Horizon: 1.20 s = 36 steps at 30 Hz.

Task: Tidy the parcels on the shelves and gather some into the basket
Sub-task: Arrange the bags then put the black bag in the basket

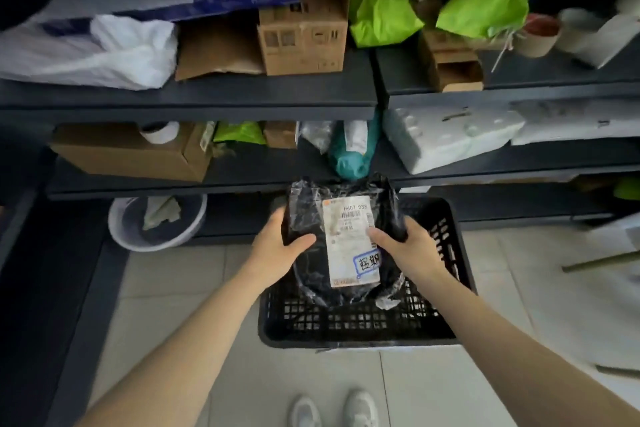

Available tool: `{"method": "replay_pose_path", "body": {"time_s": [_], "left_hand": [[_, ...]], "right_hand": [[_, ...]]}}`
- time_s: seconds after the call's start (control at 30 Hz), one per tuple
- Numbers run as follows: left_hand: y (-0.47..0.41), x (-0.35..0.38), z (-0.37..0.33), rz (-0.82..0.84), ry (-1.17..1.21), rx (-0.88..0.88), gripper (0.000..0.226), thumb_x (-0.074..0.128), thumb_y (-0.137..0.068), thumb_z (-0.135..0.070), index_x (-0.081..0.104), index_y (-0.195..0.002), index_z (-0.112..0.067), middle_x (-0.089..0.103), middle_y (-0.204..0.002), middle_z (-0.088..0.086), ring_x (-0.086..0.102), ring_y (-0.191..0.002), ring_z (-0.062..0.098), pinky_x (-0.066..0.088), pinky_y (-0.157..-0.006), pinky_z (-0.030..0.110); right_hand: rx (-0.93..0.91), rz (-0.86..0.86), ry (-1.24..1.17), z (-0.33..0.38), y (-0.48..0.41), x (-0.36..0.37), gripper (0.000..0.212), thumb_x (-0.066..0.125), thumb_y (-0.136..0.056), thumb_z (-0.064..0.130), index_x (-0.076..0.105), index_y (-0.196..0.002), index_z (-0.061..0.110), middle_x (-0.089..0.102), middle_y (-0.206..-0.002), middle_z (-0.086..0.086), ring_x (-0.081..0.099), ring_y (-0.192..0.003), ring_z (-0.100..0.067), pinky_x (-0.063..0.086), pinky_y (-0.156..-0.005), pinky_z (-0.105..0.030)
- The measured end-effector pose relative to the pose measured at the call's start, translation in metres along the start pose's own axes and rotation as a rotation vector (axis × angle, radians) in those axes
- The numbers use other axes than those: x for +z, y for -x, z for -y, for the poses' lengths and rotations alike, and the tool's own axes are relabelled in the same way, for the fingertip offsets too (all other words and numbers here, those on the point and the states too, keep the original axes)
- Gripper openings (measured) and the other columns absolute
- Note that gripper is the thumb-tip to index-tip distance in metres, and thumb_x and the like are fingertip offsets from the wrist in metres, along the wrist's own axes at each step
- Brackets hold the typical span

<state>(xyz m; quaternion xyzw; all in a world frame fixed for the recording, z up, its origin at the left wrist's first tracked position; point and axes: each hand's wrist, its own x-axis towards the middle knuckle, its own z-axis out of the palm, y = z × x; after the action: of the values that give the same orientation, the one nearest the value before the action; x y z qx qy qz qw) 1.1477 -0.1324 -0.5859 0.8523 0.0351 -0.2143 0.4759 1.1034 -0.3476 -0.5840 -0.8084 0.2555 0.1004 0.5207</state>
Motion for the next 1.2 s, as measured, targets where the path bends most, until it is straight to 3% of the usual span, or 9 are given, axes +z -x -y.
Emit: {"method": "replay_pose_path", "body": {"time_s": [0.07, 0.2, 0.33, 0.5, 0.67, 0.83, 1.03, 1.1, 1.2], "left_hand": [[-0.019, 0.014, 0.023, 0.011, -0.003, -0.044, 0.063, 0.069, -0.085, -0.022, 0.038, -0.139, -0.016, 0.051, -0.134, -0.001, 0.047, -0.125, 0.018, 0.038, -0.105, 0.034], [-0.048, 0.037, 0.069, 0.074, -0.096, -0.097, 0.070, 0.066, -0.087, -0.028, 0.030, -0.145, -0.015, 0.044, -0.142, 0.001, 0.041, -0.130, 0.020, 0.034, -0.108, 0.032], [-0.066, 0.042, 0.115, -0.006, -0.238, -0.150, 0.065, 0.060, -0.089, -0.037, 0.033, -0.145, -0.018, 0.043, -0.144, 0.003, 0.042, -0.130, 0.022, 0.035, -0.108, 0.036], [-0.067, 0.049, 0.161, -0.082, -0.294, -0.221, 0.055, 0.061, -0.090, -0.022, 0.041, -0.140, -0.018, 0.050, -0.135, 0.004, 0.050, -0.121, 0.019, 0.033, -0.095, 0.019], [-0.064, 0.052, 0.183, -0.109, -0.331, -0.166, 0.071, 0.054, -0.090, -0.001, 0.024, -0.148, -0.028, 0.047, -0.140, 0.000, 0.047, -0.126, 0.016, 0.028, -0.095, 0.012], [-0.069, 0.049, 0.192, -0.087, -0.339, -0.199, 0.075, 0.058, -0.090, -0.004, 0.020, -0.149, -0.030, 0.056, -0.133, -0.002, 0.054, -0.120, 0.014, 0.038, -0.104, 0.023], [-0.071, 0.049, 0.198, -0.119, -0.283, -0.227, 0.076, 0.061, -0.089, -0.004, 0.022, -0.148, -0.032, 0.059, -0.129, -0.003, 0.058, -0.114, 0.013, 0.043, -0.103, 0.027], [-0.071, 0.048, 0.197, -0.119, -0.272, -0.224, 0.075, 0.060, -0.089, -0.003, 0.022, -0.148, -0.030, 0.058, -0.129, -0.003, 0.057, -0.115, 0.014, 0.041, -0.104, 0.026], [-0.071, 0.049, 0.196, -0.107, -0.266, -0.230, 0.075, 0.059, -0.090, -0.003, 0.021, -0.149, -0.029, 0.058, -0.130, -0.002, 0.056, -0.117, 0.015, 0.037, -0.102, 0.022]], "right_hand": [[0.061, -0.010, -0.040, -0.026, -0.027, 0.017, 0.009, 0.071, -0.084, 0.027, 0.064, -0.082, 0.021, 0.070, -0.086, 0.000, 0.066, -0.080, -0.014, 0.052, -0.071, -0.029], [0.215, -0.068, -0.039, -0.079, -0.071, 0.054, 0.016, 0.072, -0.083, 0.021, 0.064, -0.072, 0.013, 0.070, -0.083, -0.010, 0.066, -0.080, -0.027, 0.054, -0.071, -0.038], [0.329, -0.088, 0.065, -0.125, -0.097, 0.087, 0.019, 0.074, -0.081, 0.025, 0.067, -0.080, 0.008, 0.067, -0.083, -0.012, 0.064, -0.079, -0.027, 0.052, -0.071, -0.037], [0.481, -0.033, 0.265, -0.177, -0.116, 0.116, 0.034, 0.072, -0.082, 0.032, 0.068, -0.093, 0.000, 0.068, -0.095, -0.018, 0.064, -0.090, -0.034, 0.049, -0.070, -0.034], [0.464, 0.071, 0.420, -0.195, -0.130, 0.143, 0.033, 0.069, -0.085, 0.032, 0.068, -0.095, 0.000, 0.068, -0.099, -0.019, 0.064, -0.091, -0.033, 0.046, -0.070, -0.032], [0.411, 0.177, 0.513, -0.198, -0.151, 0.174, 0.030, 0.065, -0.087, 0.033, 0.066, -0.097, 0.004, 0.068, -0.101, -0.015, 0.064, -0.094, -0.030, 0.042, -0.068, -0.028], [0.481, 0.163, 0.390, -0.224, -0.149, 0.204, 0.033, 0.066, -0.087, 0.026, 0.067, -0.103, -0.002, 0.067, -0.101, -0.020, 0.064, -0.094, -0.032, 0.045, -0.071, -0.030], [0.513, 0.230, 0.246, -0.228, -0.142, 0.203, 0.038, 0.073, -0.079, 0.028, 0.068, -0.107, 0.002, 0.068, -0.097, -0.014, 0.064, -0.089, -0.028, 0.051, -0.078, -0.031], [0.469, 0.346, 0.263, -0.236, -0.139, 0.205, 0.082, 0.091, -0.043, 0.048, 0.063, -0.113, 0.017, 0.068, -0.107, -0.003, 0.065, -0.099, -0.022, 0.053, -0.089, -0.035]]}}
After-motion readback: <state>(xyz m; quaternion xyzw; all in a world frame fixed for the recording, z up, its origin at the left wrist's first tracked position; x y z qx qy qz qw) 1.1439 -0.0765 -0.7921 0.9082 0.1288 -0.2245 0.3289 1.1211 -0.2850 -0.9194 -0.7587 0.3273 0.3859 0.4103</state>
